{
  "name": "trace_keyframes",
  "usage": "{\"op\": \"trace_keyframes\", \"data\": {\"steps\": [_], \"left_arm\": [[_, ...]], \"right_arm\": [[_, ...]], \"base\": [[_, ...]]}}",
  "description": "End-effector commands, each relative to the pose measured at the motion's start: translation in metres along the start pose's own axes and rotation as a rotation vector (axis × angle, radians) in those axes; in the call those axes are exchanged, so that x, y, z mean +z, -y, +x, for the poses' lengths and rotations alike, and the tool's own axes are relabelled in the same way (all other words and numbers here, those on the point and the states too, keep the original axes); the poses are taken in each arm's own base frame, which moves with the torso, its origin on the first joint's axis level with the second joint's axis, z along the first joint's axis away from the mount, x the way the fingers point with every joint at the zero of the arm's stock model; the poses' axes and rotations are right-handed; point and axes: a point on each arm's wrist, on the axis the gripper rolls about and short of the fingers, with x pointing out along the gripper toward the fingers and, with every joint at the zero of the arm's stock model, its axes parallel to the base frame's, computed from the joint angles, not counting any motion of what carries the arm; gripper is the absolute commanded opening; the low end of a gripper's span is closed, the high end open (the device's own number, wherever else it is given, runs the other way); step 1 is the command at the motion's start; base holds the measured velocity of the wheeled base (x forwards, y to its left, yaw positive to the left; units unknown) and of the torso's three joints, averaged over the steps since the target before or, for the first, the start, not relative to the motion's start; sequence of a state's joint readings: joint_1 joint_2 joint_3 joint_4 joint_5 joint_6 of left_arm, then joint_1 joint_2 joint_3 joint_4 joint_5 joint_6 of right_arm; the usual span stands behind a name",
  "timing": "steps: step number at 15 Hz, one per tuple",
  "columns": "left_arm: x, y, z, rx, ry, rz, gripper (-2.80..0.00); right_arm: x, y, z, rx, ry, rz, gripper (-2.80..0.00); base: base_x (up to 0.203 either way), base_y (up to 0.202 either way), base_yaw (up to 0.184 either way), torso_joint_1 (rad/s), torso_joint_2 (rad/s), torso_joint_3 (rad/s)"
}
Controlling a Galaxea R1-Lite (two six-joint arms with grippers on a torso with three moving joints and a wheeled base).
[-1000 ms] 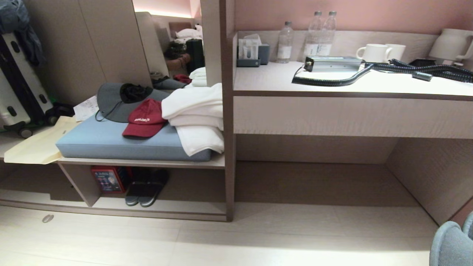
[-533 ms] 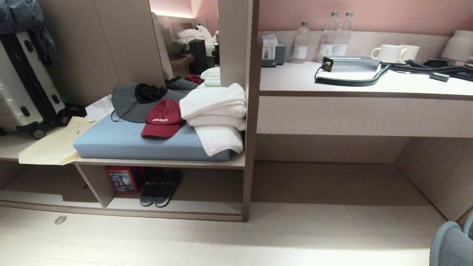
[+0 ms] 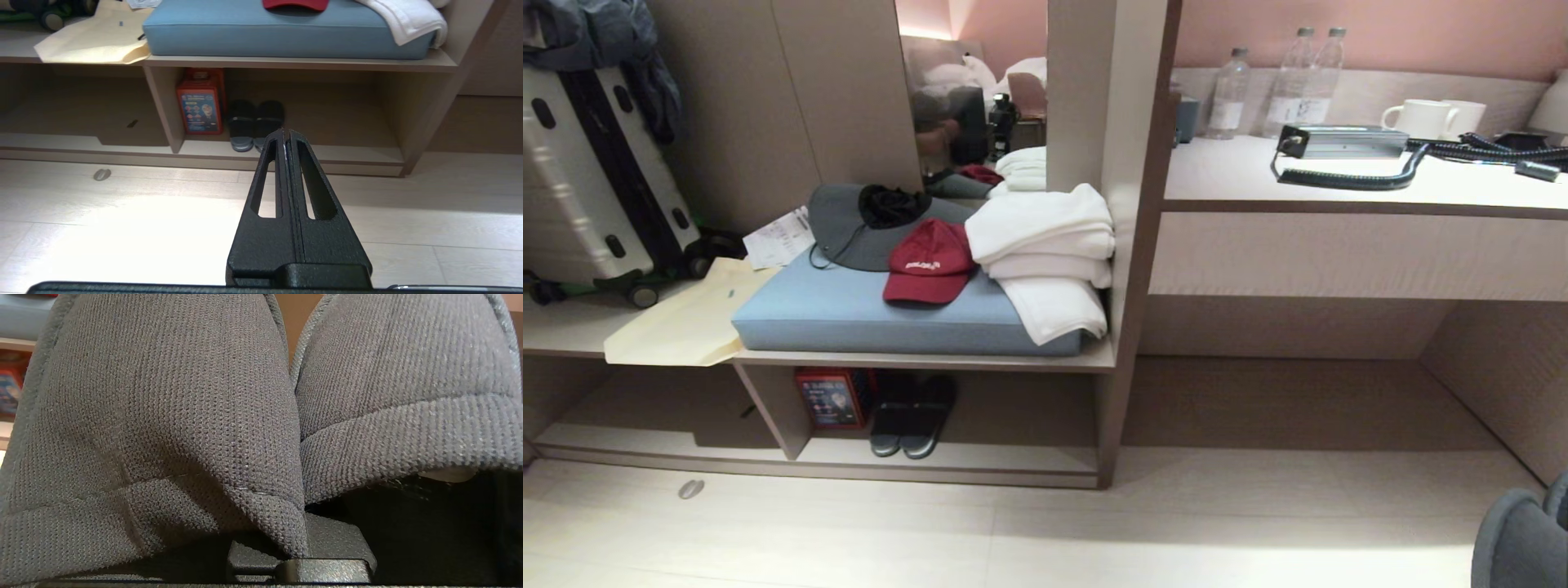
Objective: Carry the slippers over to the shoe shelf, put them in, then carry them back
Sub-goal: Place the slippers into the shoe cabinet
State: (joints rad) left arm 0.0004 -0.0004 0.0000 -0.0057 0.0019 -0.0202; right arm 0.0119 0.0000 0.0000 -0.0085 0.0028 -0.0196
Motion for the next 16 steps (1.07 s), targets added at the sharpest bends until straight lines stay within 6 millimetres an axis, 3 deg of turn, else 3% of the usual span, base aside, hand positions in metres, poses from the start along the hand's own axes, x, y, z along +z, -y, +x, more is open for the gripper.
{"op": "trace_keyframes", "data": {"steps": [1, 16], "left_arm": [[0.0001, 0.0, 0.0, 0.001, 0.0, -0.001, -2.8], [0.0, 0.0, 0.0, -0.001, 0.0, 0.0, -2.8]], "right_arm": [[-0.0004, 0.0, 0.0002, 0.0, -0.002, 0.0, -2.8], [-0.0005, 0.0, 0.0001, 0.0, -0.002, 0.0, -2.8]], "base": [[0.0, 0.2, -0.003, 0.002, 0.0, 0.002], [0.0, 0.195, -0.002, 0.002, 0.0, 0.002]]}}
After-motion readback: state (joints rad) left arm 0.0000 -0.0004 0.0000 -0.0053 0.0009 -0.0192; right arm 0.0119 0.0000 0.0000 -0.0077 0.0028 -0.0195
